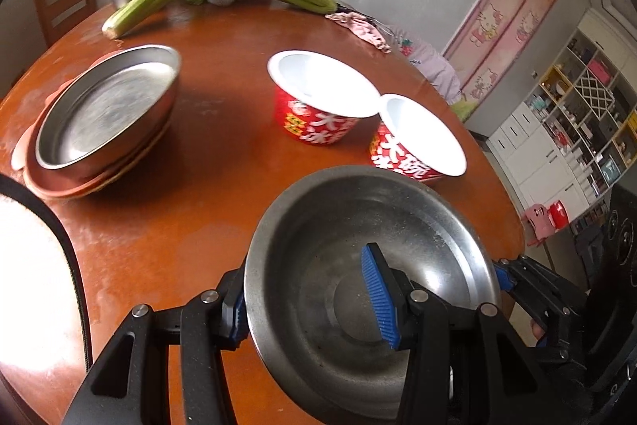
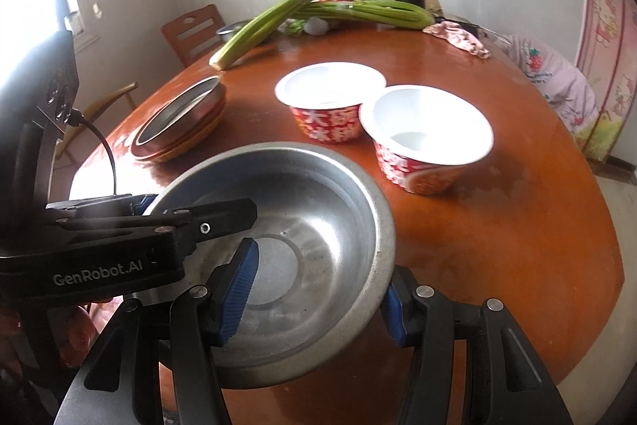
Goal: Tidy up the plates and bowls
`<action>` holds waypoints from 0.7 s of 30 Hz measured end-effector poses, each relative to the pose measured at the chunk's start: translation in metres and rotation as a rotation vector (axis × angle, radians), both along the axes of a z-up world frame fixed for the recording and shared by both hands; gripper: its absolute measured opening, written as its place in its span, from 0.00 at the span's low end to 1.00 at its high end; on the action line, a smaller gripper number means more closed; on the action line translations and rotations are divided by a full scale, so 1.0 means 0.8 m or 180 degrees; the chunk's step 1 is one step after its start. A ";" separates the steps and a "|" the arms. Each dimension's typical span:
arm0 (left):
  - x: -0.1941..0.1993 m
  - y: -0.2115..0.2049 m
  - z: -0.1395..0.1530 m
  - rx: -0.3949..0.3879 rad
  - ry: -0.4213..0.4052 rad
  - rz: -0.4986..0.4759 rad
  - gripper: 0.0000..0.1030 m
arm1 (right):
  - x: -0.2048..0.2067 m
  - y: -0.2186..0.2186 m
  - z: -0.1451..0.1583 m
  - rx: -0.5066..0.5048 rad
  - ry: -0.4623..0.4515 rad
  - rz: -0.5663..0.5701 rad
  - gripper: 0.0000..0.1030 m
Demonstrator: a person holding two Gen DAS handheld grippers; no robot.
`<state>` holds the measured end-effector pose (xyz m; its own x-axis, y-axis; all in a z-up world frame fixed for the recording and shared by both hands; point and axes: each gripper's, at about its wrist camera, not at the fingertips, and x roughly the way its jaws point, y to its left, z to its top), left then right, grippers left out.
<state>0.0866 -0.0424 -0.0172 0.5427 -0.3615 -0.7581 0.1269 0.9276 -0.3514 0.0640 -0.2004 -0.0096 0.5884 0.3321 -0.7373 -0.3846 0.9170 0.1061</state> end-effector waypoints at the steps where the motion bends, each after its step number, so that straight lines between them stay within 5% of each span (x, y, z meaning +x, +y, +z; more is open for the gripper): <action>1: -0.001 0.003 -0.002 0.0010 0.0003 0.0023 0.48 | 0.001 0.004 -0.001 -0.0015 0.0008 0.0027 0.56; 21: -0.003 0.005 -0.013 0.0132 -0.0020 0.0048 0.48 | 0.011 0.018 -0.021 -0.0097 0.0125 0.0040 0.56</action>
<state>0.0843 -0.0387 -0.0272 0.5526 -0.3214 -0.7690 0.1148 0.9432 -0.3118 0.0730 -0.1858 -0.0262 0.5547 0.3164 -0.7695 -0.3922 0.9151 0.0935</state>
